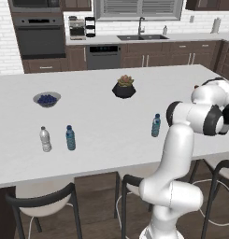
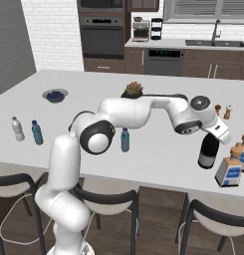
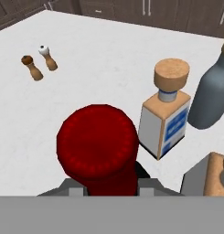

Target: Move the plastic bottles in the middle to the plastics group, and the glass bottles in the middle to the glass group.

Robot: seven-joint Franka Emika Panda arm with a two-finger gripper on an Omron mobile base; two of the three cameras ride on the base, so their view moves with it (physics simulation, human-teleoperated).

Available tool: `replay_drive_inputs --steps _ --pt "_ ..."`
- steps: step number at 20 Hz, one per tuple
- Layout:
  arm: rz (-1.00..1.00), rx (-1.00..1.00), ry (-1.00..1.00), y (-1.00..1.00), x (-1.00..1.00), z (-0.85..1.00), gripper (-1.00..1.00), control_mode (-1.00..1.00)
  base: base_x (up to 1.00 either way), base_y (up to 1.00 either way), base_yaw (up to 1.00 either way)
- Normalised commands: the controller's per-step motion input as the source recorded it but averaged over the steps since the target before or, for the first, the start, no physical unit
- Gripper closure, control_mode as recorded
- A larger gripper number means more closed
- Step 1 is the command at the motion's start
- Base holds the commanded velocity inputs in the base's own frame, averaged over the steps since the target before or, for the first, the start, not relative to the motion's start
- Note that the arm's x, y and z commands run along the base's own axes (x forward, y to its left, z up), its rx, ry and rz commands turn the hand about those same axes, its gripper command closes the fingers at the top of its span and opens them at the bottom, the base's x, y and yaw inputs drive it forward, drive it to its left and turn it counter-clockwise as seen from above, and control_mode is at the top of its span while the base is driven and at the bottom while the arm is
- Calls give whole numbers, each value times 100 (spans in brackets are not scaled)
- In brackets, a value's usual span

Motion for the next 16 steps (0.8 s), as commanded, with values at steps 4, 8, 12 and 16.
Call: replay_drive_inputs --steps 4,8,12,16 --pt "-1 -1 0 -2 0 -4 100 -100 0 0 0" --pt "-3 0 0 -13 0 0 100 -100 0 0 0" --pt "-1 0 0 -4 0 -2 100 -100 0 0 0" --pt "0 0 0 0 0 -29 100 -100 0 0 0"
